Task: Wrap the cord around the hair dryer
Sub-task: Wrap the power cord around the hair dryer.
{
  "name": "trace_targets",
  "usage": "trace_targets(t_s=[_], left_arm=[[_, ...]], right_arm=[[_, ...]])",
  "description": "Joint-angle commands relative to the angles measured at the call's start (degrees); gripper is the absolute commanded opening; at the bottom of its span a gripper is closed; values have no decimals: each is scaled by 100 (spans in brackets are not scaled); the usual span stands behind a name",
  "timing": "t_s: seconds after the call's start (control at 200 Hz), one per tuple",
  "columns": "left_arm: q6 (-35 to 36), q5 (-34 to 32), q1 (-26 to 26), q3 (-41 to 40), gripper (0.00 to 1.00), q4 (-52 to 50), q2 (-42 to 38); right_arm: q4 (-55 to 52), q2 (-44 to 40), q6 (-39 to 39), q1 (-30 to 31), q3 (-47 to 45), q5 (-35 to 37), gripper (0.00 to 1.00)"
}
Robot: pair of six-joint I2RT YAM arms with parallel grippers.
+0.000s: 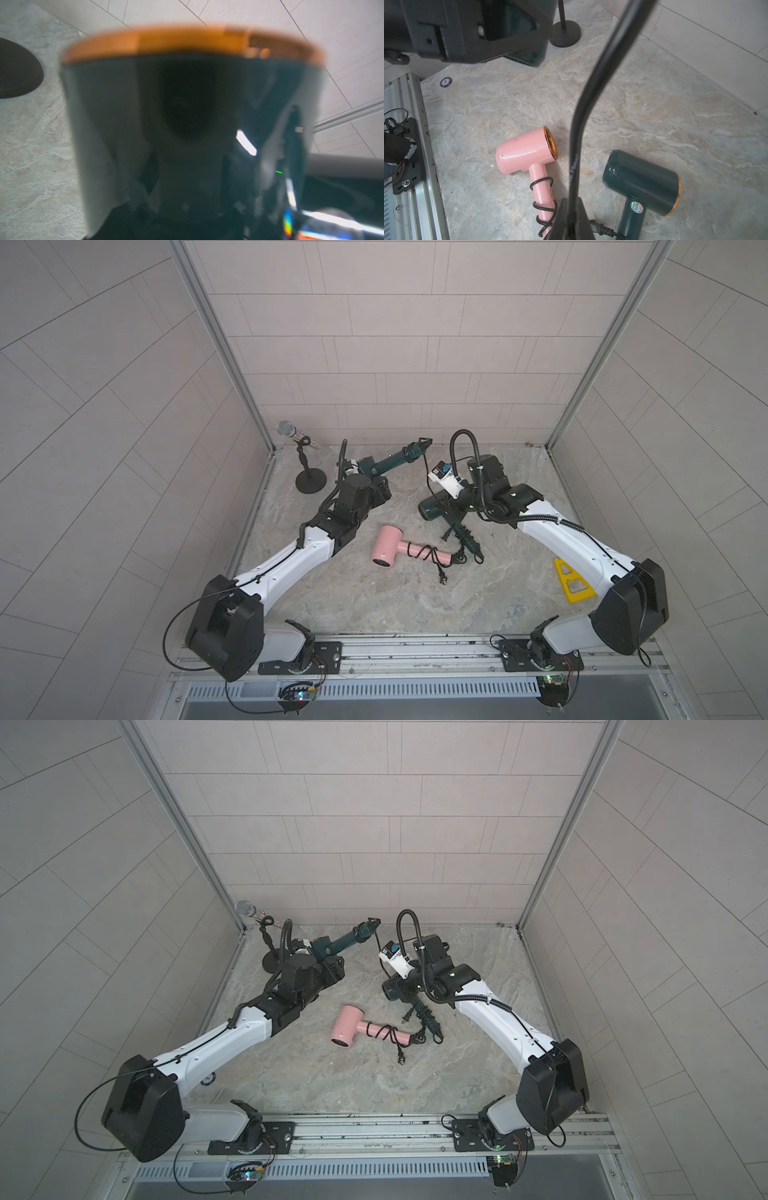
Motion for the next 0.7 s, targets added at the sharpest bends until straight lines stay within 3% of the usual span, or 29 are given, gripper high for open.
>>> trace_targets(t_s=[0.0,0.185,0.3,0.385,0.57,0.695], left_arm=[[-825,243,206,194,0,800,31],[-1452,916,391,46,0,1346,196],[-2261,1563,620,-217,0,2381,444],[-1869,1537,595,-12,0,1827,360],[-889,356,524,411,0,102,-65],[221,-1613,155,879,0,-1136,-98]], right_arm=[[-152,166,75,201,-150,56,0],[-149,173,119,266,-198,163,0],[-285,252,87,412,-150,314,0],[-421,369,27,470,-74,541,0],[-735,422,-49,722,183,857,0],[-1432,527,-287,1174,688,1266,0]])
